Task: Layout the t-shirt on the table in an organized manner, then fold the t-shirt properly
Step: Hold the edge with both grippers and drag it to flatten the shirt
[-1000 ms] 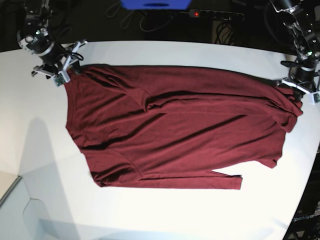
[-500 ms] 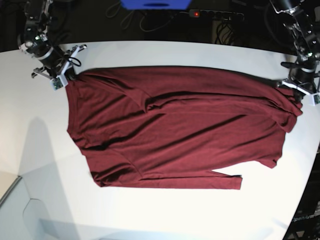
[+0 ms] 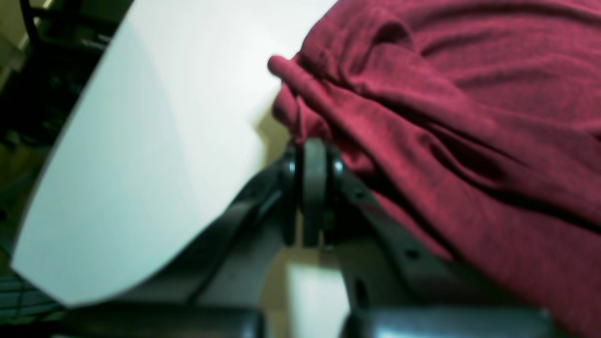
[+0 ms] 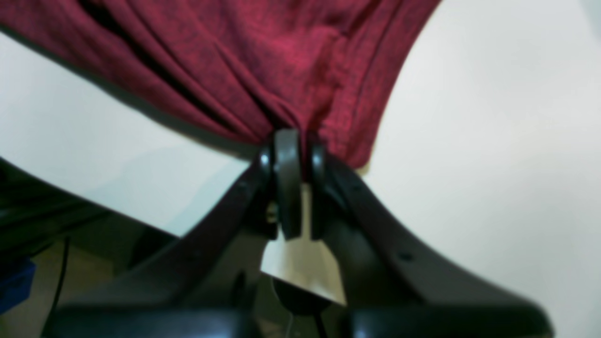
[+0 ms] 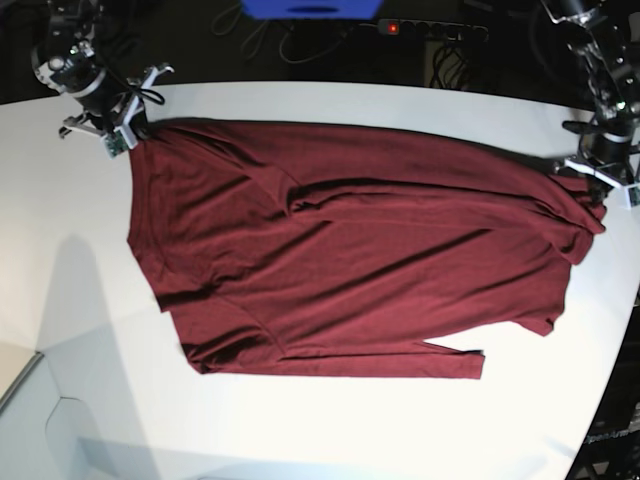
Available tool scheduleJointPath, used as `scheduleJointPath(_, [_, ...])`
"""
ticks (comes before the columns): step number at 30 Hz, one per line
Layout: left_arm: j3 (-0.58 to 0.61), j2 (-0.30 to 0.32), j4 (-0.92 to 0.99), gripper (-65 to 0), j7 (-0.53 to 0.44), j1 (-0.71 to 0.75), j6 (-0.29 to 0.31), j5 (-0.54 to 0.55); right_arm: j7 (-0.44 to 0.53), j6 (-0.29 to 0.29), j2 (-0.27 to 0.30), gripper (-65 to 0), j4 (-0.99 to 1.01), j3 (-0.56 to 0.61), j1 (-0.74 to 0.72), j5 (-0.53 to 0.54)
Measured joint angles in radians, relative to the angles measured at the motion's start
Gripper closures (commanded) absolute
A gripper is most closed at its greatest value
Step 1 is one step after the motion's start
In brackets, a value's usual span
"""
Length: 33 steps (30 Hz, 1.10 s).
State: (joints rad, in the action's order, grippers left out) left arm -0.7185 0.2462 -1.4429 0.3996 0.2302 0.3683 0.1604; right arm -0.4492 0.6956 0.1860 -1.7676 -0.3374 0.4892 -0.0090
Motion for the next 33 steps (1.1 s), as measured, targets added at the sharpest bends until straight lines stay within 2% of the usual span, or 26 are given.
scheduleJointPath(6, [0.000,0.004,-0.077,-0.1,0.008,0.015,0.000,0.000,-0.010,0.000,-0.003,0.0,0.000,-0.042,0.021,-0.005])
scheduleJointPath(9, [-0.023,0.002,-0.100,-0.1,0.045,0.030,0.006,0.005,0.000,0.000,-0.002,0.0,-0.004,-0.051,0.033,-0.001])
scheduleJointPath(13, [-0.064,-0.002,-0.100,-0.1,0.051,0.034,0.003,0.001,-0.006,0.000,-0.005,0.0,-0.005,-0.053,0.050,-0.001])
scheduleJointPath(28, [-0.065,-0.002,-0.087,-0.1,0.043,0.073,0.004,0.004,0.001,0.000,-0.027,0.0,-0.006,-0.050,0.093,-0.001])
scheduleJointPath(33, [-0.066,-0.001,-0.015,-0.1,0.049,0.082,0.003,-0.001,0.001,0.000,-0.027,0.0,-0.006,-0.050,0.093,-0.001])
